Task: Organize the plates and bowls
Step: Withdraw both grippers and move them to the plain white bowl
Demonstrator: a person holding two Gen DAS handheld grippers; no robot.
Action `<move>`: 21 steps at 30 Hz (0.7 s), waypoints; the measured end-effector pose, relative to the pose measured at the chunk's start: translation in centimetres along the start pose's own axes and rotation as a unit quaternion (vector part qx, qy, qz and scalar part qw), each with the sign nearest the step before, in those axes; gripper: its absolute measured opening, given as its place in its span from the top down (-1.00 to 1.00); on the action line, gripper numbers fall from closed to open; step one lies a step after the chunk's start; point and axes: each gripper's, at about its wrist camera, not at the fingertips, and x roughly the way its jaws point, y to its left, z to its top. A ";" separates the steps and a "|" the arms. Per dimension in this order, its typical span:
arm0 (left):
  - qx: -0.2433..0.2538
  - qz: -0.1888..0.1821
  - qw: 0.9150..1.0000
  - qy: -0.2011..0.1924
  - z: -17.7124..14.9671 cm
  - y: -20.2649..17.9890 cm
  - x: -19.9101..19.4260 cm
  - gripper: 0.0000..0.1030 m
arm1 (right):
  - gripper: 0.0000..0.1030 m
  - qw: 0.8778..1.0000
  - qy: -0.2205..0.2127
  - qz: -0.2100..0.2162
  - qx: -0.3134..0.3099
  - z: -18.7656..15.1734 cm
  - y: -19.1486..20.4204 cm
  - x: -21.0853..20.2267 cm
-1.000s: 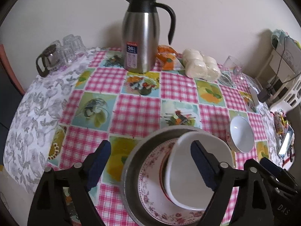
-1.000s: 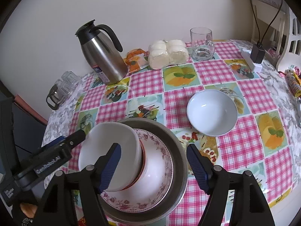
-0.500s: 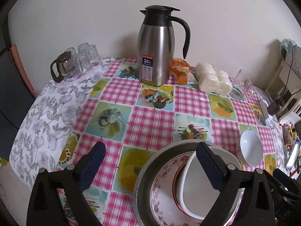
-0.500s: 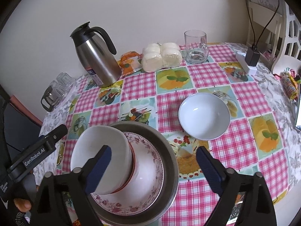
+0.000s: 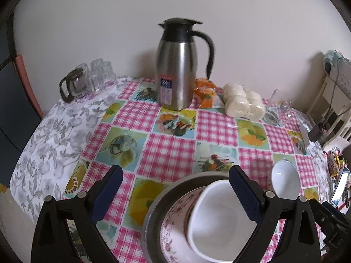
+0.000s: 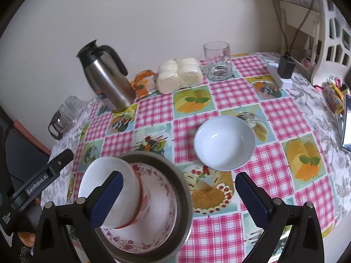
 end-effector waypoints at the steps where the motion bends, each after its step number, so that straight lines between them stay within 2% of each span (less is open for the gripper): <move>1: 0.004 -0.002 1.000 -0.003 0.0 -0.3 -0.1 -0.89 | -1.00 1.000 -0.002 -0.002 0.005 0.1 -0.5 -0.1; 9: 0.045 -0.022 0.999 -0.015 0.0 -4.3 -0.6 -0.89 | -1.00 0.998 -0.024 -0.022 0.048 1.1 -4.8 -1.2; 14: 0.072 -0.056 0.995 -0.030 0.1 -7.5 -1.5 -0.89 | -1.00 0.995 -0.029 -0.050 0.084 1.4 -8.3 -1.4; 21: 0.113 -0.096 0.989 -0.021 0.0 -12.7 -1.4 -0.89 | -1.00 0.990 -0.024 -0.067 0.124 1.7 -12.2 -1.1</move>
